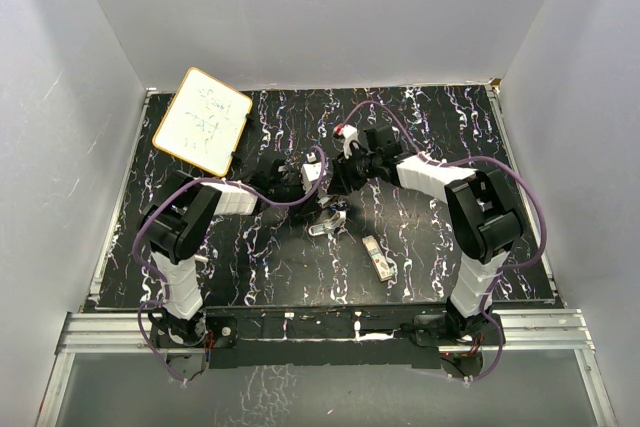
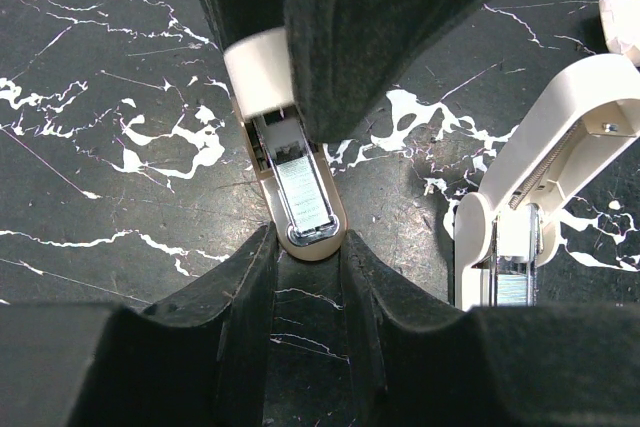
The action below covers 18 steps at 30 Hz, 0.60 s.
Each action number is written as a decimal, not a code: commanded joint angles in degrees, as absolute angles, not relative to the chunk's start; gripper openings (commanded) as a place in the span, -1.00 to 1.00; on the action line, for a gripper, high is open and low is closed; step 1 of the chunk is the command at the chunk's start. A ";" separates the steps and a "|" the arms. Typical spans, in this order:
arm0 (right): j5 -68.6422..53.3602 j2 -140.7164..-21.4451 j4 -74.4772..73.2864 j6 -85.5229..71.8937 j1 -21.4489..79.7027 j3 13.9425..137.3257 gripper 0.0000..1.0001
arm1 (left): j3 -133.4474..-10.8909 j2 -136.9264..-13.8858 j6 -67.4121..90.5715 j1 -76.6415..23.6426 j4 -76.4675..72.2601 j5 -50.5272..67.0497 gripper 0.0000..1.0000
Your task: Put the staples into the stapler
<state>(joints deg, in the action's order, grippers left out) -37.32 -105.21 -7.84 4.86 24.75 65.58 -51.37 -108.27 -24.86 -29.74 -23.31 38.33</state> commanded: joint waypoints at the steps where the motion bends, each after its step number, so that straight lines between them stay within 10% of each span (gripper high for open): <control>1: -39.28 -103.36 -7.08 4.82 27.30 63.39 -0.16 | -50.07 -108.84 -25.75 -30.68 -22.24 35.73 -0.63; 18: -39.73 -98.56 -9.73 12.30 24.99 63.54 0.14 | -49.41 -106.78 -28.35 -30.76 -19.65 36.12 -0.59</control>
<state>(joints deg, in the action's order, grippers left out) -38.68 -103.50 -8.60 7.73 26.72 63.13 -50.87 -108.09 -25.96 -29.89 -23.99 37.91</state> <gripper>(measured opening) 0.544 0.278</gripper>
